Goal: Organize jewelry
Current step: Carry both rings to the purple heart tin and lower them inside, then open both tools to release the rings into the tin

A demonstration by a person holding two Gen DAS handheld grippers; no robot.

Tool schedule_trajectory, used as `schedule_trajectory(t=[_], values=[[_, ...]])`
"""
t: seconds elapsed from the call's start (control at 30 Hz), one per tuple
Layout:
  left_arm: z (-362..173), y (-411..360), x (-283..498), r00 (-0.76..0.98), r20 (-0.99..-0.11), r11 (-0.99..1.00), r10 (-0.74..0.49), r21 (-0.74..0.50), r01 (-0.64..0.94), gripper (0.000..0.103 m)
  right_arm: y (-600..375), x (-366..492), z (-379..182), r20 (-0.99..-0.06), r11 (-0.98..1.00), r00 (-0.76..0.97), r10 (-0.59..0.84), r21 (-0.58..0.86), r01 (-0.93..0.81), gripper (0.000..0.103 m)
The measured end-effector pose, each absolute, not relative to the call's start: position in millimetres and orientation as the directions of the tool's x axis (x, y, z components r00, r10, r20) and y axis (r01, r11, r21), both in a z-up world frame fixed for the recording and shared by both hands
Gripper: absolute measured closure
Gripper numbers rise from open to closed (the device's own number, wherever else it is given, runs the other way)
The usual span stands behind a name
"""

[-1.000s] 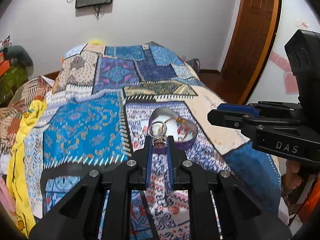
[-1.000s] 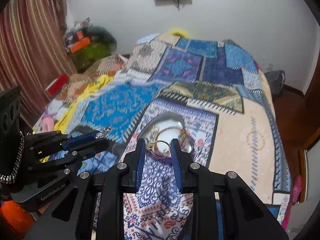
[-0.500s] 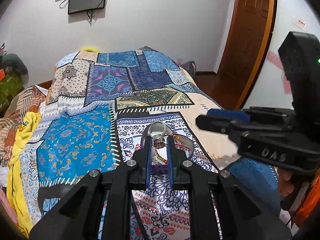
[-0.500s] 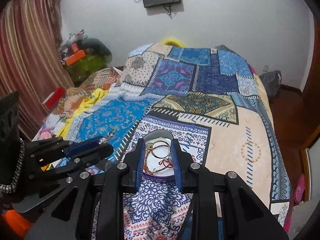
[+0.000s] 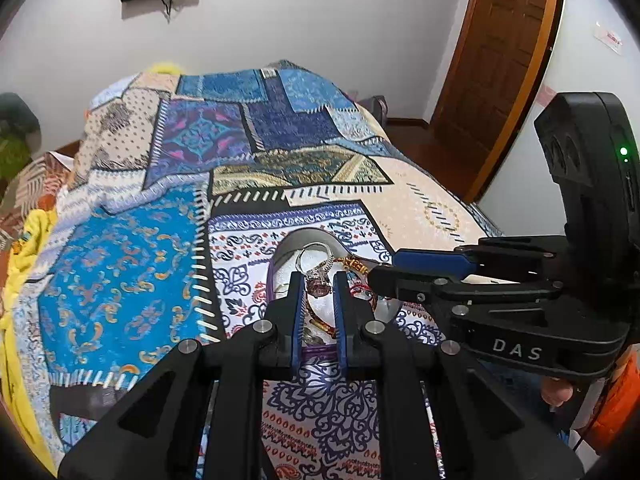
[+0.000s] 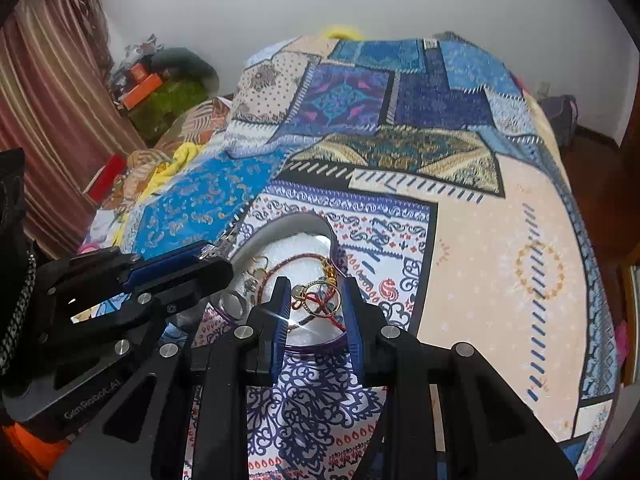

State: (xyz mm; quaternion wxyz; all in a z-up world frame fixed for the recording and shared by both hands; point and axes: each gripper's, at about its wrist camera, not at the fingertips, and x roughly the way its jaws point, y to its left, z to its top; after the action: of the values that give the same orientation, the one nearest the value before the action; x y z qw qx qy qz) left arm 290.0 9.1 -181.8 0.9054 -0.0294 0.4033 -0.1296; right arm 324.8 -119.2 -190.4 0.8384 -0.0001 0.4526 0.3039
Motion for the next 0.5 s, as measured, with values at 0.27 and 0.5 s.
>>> schedule_trajectory(t=[0.27,0.5], values=[[-189.0,5.7,295.6,0.624,-0.734,0.962,-0.268,-0.164,0.220,0.091,-115.4,325.4,-196.4,-0.770,0.809,0.393,0.503,0.259,-0.527,0.079],[-178.8,11.4,290.3,0.652,-0.716,0.967,-0.249,-0.147,0.208,0.091,-108.2,326.5,-197.6,-0.778,0.806,0.391,0.492,0.237,-0.542,0.079]])
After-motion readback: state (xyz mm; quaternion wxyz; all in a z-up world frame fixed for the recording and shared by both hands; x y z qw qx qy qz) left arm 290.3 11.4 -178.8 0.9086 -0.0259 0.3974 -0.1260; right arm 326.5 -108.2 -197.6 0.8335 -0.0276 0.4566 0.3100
